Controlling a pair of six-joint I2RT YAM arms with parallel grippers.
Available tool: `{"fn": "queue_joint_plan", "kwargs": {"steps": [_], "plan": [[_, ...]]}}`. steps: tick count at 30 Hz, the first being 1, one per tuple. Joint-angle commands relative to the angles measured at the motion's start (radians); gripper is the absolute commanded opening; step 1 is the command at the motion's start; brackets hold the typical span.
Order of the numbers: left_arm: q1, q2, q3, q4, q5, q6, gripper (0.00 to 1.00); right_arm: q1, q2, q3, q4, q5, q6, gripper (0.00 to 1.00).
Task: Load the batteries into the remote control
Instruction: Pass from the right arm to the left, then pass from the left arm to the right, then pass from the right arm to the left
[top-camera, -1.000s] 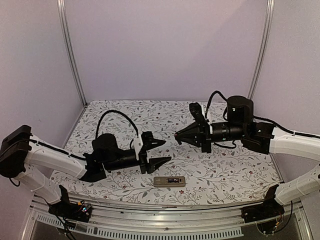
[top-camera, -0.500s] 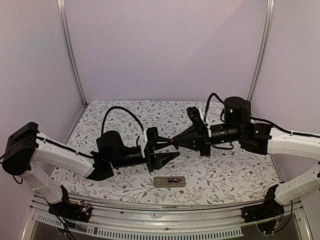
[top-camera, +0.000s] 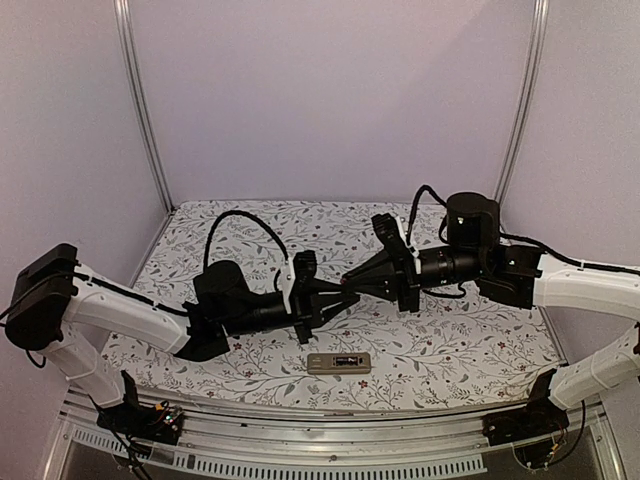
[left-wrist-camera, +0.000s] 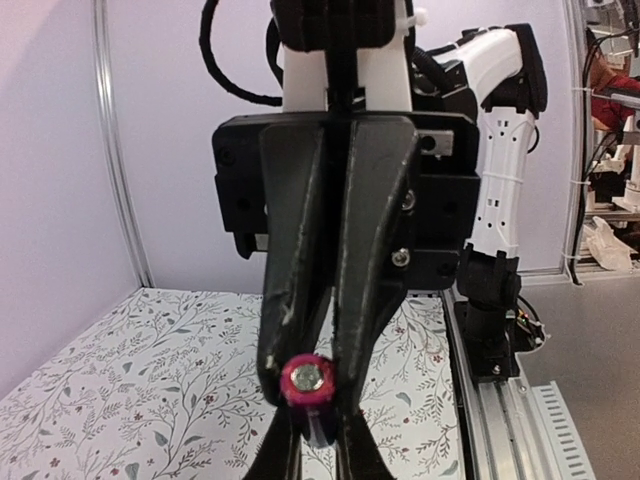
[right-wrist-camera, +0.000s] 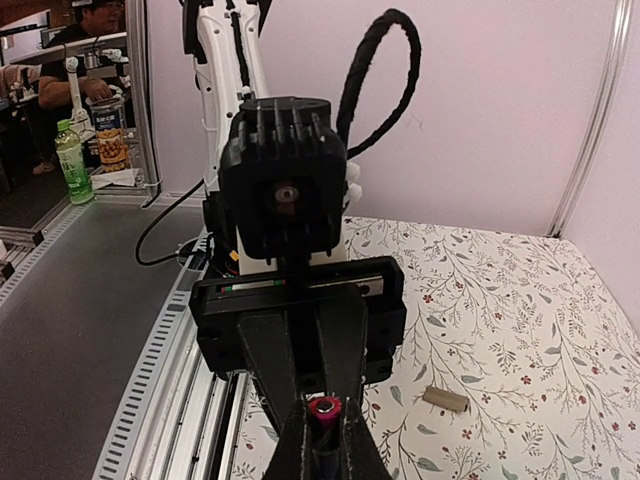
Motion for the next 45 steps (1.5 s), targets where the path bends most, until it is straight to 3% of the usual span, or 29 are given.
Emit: {"fn": "queue_joint_plan", "kwargs": {"steps": [1,2,5,7,13,19,28,31,32,34,38,42,45], "plan": [[-0.010,0.012,0.020,0.020,-0.006,0.010,0.00,0.011,0.013,0.014,0.003,0.004,0.020,0.00],[-0.011,0.012,0.020,0.021,-0.005,0.010,0.00,0.010,0.012,0.013,0.003,0.005,0.021,0.00],[-0.011,0.012,0.018,0.022,-0.007,0.011,0.00,0.011,0.014,0.011,0.003,0.028,0.045,0.25],[-0.011,0.008,0.013,0.027,-0.008,0.014,0.00,0.010,0.012,-0.001,0.006,0.030,0.057,0.30],[-0.012,0.010,0.014,0.023,0.004,0.025,0.00,0.010,0.014,-0.024,0.020,0.009,0.075,0.20],[-0.014,0.003,0.015,0.030,0.013,0.034,0.00,0.010,0.007,-0.055,0.019,0.047,0.079,0.19],[-0.016,0.007,0.013,0.027,0.022,0.039,0.01,0.010,0.015,-0.053,-0.002,0.047,0.087,0.04],[-0.015,-0.016,0.002,-0.022,0.016,0.052,0.71,0.010,0.005,-0.031,-0.069,0.083,0.062,0.00],[-0.015,-0.033,-0.007,-0.049,0.005,0.060,0.81,0.009,0.000,-0.024,-0.099,0.110,0.045,0.00],[-0.014,-0.078,-0.030,-0.105,-0.039,0.061,0.87,0.010,-0.016,-0.021,-0.155,0.182,0.012,0.00],[0.006,-0.173,-0.054,-0.230,-0.092,-0.015,0.86,0.016,-0.046,-0.030,-0.218,0.336,-0.062,0.00],[0.042,-0.206,0.004,-0.376,-0.147,-0.222,0.69,0.066,-0.017,-0.022,-0.200,0.470,-0.175,0.00],[0.061,-0.200,0.052,-0.473,-0.157,-0.336,0.64,0.094,0.036,0.005,-0.183,0.541,-0.286,0.00]]}}
